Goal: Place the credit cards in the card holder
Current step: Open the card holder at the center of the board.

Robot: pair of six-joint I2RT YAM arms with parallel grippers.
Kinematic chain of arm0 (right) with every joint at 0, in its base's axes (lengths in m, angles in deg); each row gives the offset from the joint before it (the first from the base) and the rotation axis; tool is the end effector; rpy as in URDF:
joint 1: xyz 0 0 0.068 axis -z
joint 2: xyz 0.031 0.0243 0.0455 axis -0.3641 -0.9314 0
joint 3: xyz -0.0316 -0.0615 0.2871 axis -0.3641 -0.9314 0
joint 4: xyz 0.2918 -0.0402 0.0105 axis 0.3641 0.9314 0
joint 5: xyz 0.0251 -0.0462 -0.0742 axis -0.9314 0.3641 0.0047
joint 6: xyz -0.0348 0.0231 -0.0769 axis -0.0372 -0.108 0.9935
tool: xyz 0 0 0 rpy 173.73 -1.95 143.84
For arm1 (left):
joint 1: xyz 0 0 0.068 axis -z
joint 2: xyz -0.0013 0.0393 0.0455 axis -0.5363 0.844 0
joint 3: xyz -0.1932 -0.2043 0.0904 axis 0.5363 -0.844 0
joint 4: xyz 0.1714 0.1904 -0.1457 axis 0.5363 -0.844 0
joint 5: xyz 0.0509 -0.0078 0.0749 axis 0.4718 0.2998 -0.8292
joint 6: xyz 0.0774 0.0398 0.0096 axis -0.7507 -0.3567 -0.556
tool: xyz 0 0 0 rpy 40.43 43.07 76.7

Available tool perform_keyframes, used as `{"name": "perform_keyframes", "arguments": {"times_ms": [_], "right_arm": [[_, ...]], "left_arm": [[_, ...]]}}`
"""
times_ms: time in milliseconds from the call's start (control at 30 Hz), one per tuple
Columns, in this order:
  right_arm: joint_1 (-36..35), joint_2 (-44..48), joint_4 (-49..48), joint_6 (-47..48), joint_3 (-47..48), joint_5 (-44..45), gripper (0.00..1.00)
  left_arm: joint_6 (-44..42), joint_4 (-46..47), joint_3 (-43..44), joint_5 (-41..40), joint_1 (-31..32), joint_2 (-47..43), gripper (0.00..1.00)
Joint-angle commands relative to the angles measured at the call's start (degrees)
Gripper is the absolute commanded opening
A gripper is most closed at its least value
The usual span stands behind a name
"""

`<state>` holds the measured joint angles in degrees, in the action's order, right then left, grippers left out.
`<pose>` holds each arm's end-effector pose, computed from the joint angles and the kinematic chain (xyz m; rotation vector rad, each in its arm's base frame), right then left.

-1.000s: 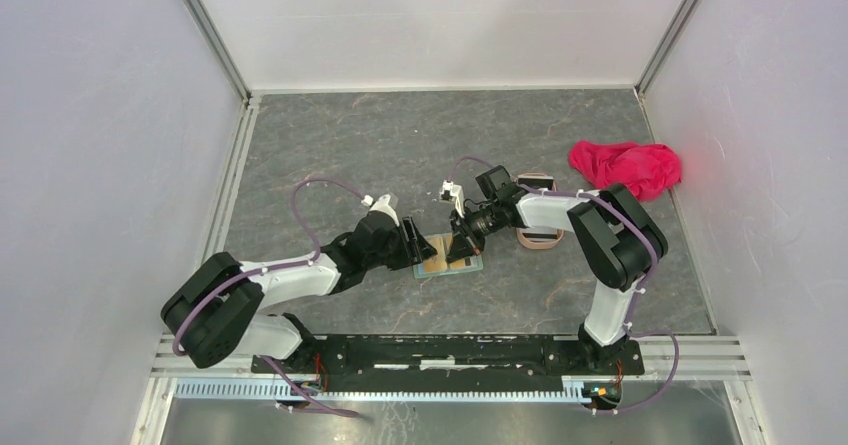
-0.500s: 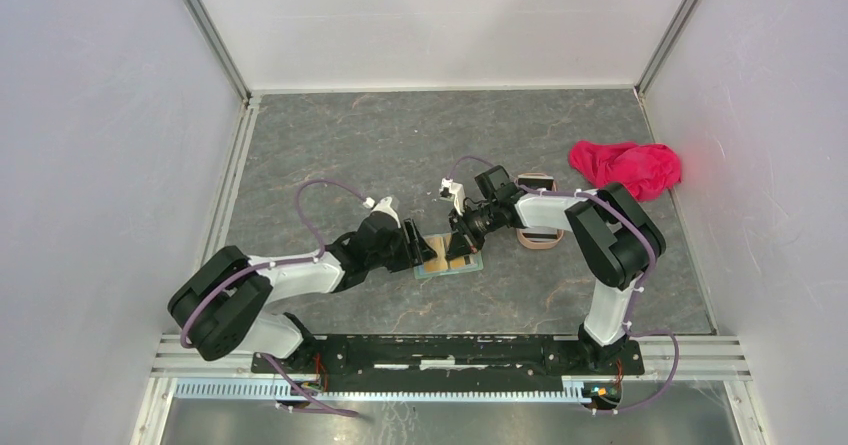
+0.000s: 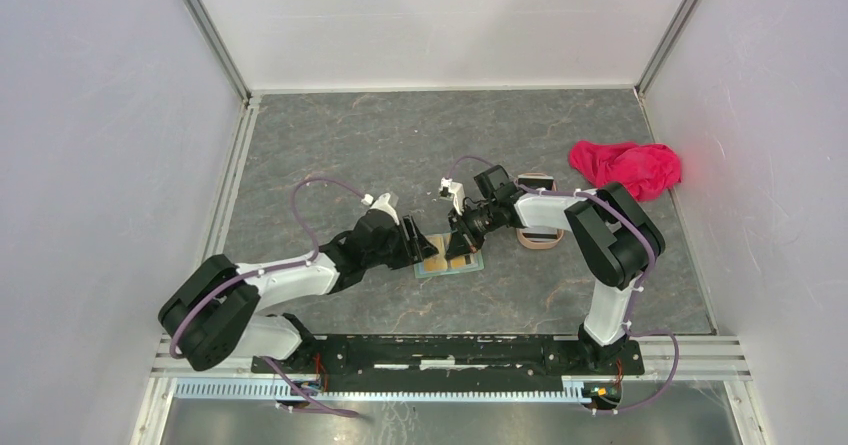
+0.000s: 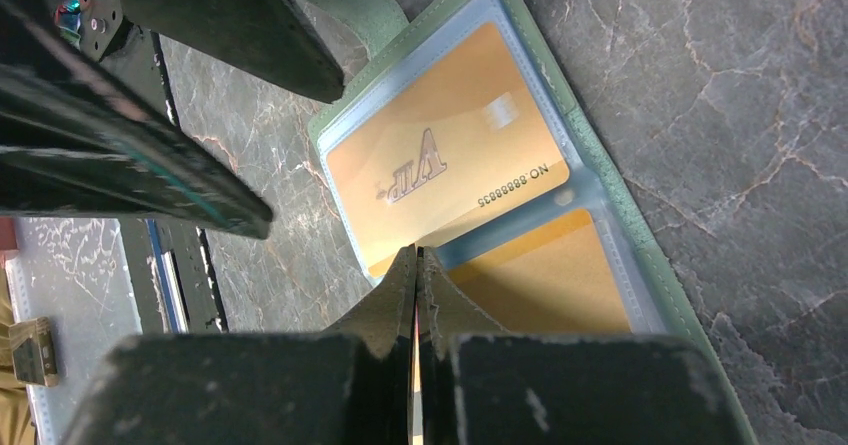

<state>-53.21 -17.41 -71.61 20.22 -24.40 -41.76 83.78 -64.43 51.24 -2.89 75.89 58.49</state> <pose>0.2936 0.2507 0.0972 -1.1011 2.3260 1.2702 0.2156 -0.2099 0.1248 -0.1691 2.4045 -0.9234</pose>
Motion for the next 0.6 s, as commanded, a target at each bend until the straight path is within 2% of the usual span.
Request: {"name": "perform_keyframes", "arguments": {"times_ms": [0, 567], "right_arm": [[0.14, -1.59, 0.94, 0.74, 0.82, 4.89, 0.0], [0.14, -1.85, 1.55, 1.09, 1.0, 5.51, 0.0]], "left_arm": [[-0.21, -0.01, 0.72, -1.36, -0.22, -4.16, 0.64], [0.97, 3.28, 0.38, 0.04, -0.22, 1.84, 0.64]]}}
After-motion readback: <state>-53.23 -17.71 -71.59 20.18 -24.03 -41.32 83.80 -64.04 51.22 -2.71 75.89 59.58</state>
